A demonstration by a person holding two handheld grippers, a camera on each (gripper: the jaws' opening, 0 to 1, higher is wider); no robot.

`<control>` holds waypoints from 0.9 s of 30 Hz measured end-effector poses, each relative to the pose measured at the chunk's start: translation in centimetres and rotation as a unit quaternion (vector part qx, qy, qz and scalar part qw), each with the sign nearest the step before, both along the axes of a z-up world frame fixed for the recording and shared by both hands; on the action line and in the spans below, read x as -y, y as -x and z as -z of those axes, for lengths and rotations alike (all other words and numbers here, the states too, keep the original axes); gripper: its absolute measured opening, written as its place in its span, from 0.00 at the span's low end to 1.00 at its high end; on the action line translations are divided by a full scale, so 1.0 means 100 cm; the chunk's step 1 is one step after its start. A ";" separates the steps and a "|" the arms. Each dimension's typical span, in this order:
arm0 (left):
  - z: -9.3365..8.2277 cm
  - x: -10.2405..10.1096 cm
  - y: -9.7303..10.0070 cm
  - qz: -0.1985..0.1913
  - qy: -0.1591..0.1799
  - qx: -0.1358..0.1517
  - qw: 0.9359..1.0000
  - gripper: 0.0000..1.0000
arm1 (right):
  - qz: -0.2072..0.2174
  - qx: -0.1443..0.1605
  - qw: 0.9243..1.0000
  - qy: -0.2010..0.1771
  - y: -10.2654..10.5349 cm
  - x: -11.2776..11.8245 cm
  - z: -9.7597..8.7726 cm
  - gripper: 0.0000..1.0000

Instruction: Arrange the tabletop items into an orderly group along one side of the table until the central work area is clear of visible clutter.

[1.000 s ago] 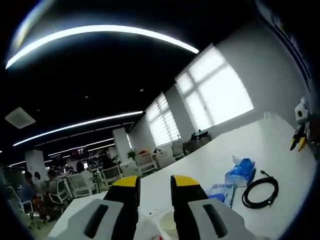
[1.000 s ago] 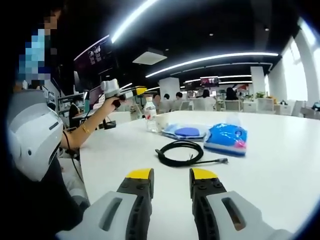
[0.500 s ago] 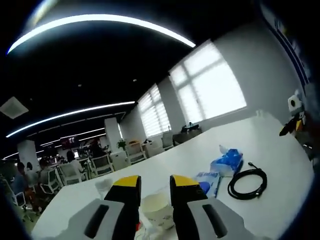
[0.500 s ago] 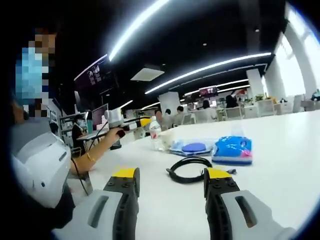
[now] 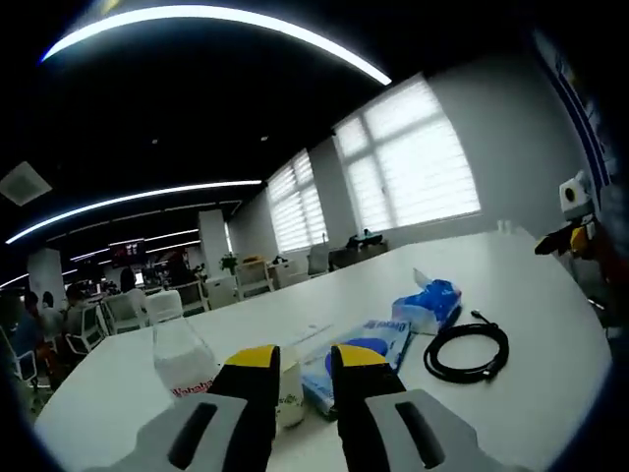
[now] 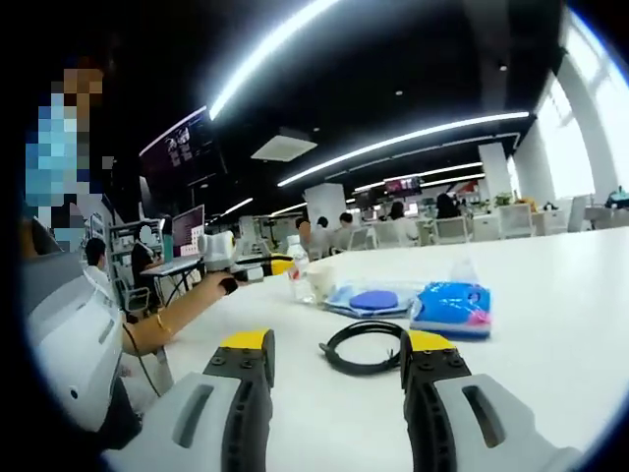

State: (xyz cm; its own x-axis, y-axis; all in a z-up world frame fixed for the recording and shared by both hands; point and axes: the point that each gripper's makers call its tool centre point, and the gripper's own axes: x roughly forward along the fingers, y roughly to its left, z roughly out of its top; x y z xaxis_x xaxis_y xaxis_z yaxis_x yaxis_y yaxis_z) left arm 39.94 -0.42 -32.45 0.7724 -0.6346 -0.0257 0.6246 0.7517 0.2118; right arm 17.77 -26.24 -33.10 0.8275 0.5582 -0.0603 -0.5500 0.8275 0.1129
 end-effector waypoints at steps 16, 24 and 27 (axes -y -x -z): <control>0.042 0.010 -0.003 -0.009 -0.010 -0.066 0.998 0.19 | -0.033 0.005 0.999 0.032 -0.032 -0.010 -0.006 0.43; 0.053 0.019 -0.003 -0.003 -0.008 -0.092 0.996 0.19 | -0.029 0.006 0.999 0.037 -0.051 -0.014 -0.006 0.41; 0.060 0.021 -0.006 -0.006 -0.006 -0.101 0.995 0.19 | -0.031 0.004 0.998 0.047 -0.061 -0.019 -0.006 0.41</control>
